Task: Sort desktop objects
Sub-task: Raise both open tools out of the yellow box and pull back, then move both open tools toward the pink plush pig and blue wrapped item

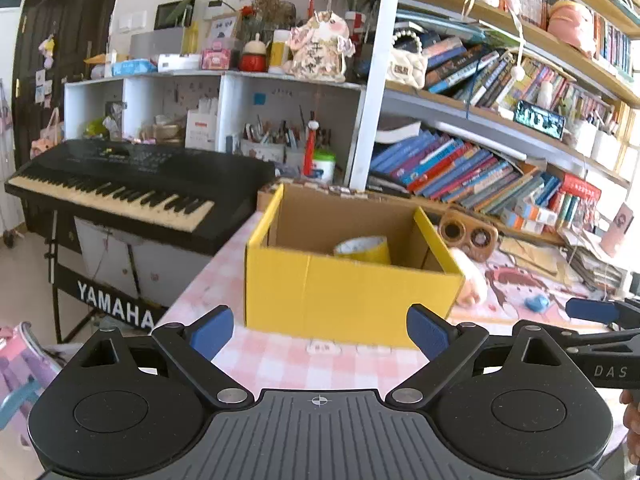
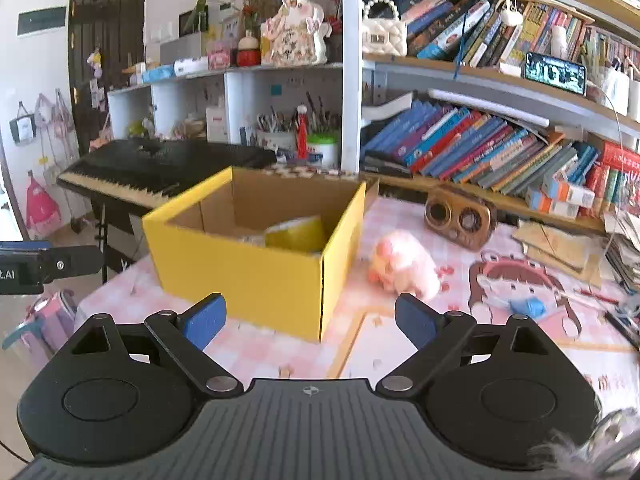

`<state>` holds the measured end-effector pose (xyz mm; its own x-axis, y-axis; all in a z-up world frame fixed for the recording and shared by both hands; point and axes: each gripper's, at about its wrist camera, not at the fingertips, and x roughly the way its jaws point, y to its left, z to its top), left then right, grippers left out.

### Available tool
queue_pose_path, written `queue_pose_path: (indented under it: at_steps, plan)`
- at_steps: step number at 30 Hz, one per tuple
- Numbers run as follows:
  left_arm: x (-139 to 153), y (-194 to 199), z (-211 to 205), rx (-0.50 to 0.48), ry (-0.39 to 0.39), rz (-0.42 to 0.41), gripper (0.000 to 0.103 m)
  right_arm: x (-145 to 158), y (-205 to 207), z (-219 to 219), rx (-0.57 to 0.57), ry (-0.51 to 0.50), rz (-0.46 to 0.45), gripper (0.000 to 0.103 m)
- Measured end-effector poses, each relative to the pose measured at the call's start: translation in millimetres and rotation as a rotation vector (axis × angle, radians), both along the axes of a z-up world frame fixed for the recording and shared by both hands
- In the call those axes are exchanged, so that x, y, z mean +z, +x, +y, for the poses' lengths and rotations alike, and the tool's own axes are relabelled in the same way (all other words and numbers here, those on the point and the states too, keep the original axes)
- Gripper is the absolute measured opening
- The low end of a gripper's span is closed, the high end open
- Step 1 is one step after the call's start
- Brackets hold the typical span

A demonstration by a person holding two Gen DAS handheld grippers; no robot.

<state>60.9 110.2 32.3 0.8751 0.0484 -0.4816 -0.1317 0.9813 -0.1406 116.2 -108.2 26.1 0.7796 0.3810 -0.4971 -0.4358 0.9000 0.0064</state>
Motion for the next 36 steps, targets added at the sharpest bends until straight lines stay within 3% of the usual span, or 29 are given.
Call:
queue_pose_path:
  at_steps: [10, 15, 36]
  plan:
    - [-16, -28, -12, 0.006, -0.047, 0.038, 0.096, -19, -43, -4, -0.003, -0.026, 0.024, 0.091]
    - [-21, -40, -25, 0.023, -0.009, 0.045, 0.096, -20, -58, -7, -0.018, -0.021, 0.014, 0.091]
    - [-29, -54, -62, -0.101, 0.015, 0.085, 0.099, -33, -79, -32, -0.086, -0.025, 0.098, 0.092]
